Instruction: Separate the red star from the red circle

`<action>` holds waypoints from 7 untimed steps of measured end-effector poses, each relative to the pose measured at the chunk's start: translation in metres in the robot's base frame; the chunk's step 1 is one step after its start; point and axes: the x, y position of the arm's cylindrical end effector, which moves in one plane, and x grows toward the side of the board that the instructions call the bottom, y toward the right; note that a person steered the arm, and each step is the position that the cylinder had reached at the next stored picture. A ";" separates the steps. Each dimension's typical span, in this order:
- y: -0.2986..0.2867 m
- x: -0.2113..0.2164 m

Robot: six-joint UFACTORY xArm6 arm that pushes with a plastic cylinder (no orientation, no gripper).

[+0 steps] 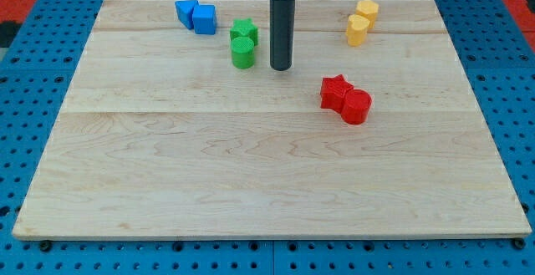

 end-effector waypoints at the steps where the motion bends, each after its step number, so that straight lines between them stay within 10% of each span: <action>1: 0.012 -0.047; 7: 0.108 -0.082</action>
